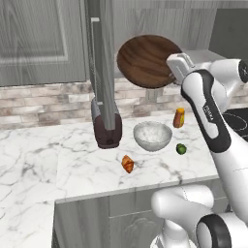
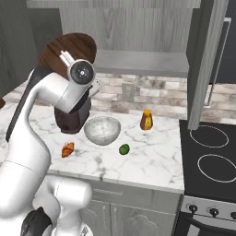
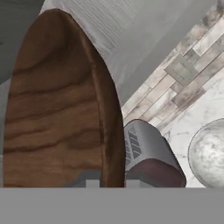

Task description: Pick both bowls and place them on the counter. Then place the avocado in one bowl and place the croissant in the other bowl.

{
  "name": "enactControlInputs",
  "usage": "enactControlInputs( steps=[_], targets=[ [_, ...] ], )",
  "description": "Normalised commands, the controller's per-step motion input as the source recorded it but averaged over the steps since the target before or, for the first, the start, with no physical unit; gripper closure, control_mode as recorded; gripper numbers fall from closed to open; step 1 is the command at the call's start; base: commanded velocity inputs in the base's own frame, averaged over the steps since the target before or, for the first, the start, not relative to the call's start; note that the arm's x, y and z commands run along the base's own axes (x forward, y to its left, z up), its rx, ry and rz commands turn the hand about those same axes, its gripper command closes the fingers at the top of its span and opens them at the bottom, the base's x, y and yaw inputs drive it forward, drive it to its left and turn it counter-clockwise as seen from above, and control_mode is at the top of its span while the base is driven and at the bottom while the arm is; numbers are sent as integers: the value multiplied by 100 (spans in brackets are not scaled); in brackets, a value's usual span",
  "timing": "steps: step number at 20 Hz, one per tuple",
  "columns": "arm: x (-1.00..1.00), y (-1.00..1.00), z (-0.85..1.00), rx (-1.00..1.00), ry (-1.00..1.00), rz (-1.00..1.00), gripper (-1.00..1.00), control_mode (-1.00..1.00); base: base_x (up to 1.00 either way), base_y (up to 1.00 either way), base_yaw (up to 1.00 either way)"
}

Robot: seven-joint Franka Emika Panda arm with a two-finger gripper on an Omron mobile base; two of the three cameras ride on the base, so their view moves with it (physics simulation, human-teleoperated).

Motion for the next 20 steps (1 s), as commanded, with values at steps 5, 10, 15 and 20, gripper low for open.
enactControlInputs(
  steps=[5,10,15,20],
  targets=[
    [-84,-4,-37,-5,1,9,100,-100,0,0,0],
    [-58,-1,-60,-5,10,14,100,-100,0,0,0],
    [-32,0,-81,-3,12,8,100,-100,0,0,0],
    [-23,7,-77,-3,11,9,100,-100,0,0,0]
  ],
)
